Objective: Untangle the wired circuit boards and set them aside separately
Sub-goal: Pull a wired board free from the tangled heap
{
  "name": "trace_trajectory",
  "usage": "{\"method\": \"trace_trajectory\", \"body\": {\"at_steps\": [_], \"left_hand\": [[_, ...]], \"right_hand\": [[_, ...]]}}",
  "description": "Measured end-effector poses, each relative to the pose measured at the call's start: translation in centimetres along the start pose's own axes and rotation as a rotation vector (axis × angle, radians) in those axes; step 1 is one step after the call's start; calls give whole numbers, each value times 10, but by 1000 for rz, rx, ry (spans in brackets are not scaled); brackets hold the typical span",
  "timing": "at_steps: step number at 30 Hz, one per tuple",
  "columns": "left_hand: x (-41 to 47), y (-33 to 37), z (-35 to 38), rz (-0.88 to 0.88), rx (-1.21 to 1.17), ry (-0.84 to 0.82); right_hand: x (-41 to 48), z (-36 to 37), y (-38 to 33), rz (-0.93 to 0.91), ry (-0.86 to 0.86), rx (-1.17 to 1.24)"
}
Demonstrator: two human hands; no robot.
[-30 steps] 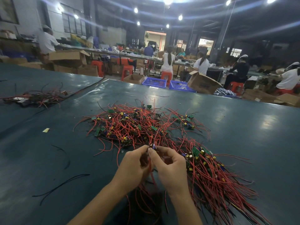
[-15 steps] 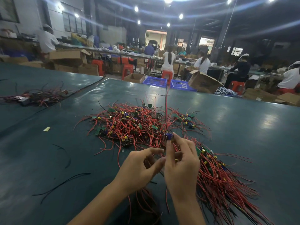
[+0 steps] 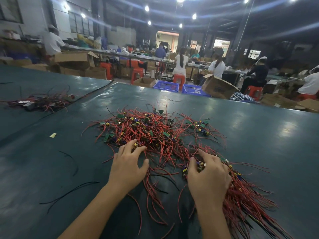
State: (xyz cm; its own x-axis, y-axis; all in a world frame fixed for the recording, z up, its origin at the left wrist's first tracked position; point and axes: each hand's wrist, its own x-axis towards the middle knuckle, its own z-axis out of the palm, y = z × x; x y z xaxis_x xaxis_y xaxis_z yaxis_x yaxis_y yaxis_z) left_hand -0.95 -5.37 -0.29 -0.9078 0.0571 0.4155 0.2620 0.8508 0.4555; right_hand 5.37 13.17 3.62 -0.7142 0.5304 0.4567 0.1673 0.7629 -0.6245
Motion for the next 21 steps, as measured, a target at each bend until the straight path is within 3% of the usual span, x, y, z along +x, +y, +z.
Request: {"method": "trace_trajectory", "body": {"at_steps": [5, 9, 14, 21], "left_hand": [[8, -17, 12, -14, 85, -248], [14, -19, 11, -58, 27, -138], [13, -21, 9, -42, -67, 22], [10, -17, 12, -20, 90, -35]], "right_hand": [[-25, 17, -20, -215, -136, 105], [-30, 24, -21, -265, -258, 87], [-28, 25, -18, -257, -292, 107], [-28, 26, -16, -255, -339, 94]]}}
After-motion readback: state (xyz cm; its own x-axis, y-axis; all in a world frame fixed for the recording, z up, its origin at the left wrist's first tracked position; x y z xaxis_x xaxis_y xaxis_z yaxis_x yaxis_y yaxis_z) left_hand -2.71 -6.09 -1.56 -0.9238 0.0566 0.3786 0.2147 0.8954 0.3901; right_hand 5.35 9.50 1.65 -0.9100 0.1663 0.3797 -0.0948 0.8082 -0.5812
